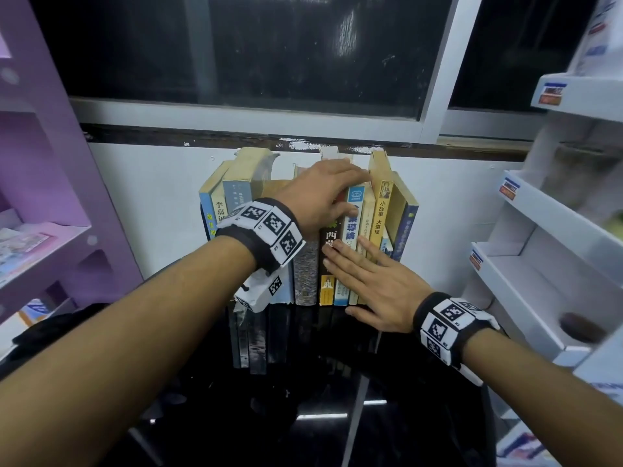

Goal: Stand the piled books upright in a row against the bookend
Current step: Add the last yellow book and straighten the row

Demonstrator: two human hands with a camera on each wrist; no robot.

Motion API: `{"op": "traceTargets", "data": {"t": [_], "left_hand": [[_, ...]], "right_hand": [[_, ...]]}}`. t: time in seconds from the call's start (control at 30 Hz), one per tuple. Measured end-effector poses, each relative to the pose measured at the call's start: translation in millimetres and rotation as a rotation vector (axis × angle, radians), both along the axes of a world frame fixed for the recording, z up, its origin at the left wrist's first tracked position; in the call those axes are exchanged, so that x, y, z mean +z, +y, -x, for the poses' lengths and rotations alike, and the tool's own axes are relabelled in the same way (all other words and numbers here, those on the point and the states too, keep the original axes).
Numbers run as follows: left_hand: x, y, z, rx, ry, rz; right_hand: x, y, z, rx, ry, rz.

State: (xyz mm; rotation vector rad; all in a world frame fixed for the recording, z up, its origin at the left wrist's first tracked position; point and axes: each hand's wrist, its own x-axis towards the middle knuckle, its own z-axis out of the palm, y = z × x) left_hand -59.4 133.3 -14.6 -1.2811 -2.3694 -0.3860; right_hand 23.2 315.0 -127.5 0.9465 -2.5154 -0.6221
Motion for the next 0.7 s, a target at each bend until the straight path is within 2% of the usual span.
{"op": "traceTargets", "data": {"t": [0.13, 0.33, 0.5, 0.7], "left_hand": [[5.2, 1.5, -7.4, 0.038, 0.044, 0.021], [14.0, 28.5, -22.3, -0.004, 0.069, -0.013], [10.6, 37.1, -19.4, 0.096, 0.187, 0.122], [9.6, 33.8, -17.8, 0.122, 0.232, 0.111]], "right_hand": [[5.5, 8.9, -9.1, 0.0, 0.008, -0.026], [5.9, 26.5, -12.0, -0.007, -0.01, -0.04], [-0.3, 35.9, -2.3, 0.016, -0.024, -0.063], [-4.1, 43.1, 12.3, 0.071, -0.005, -0.089]]}}
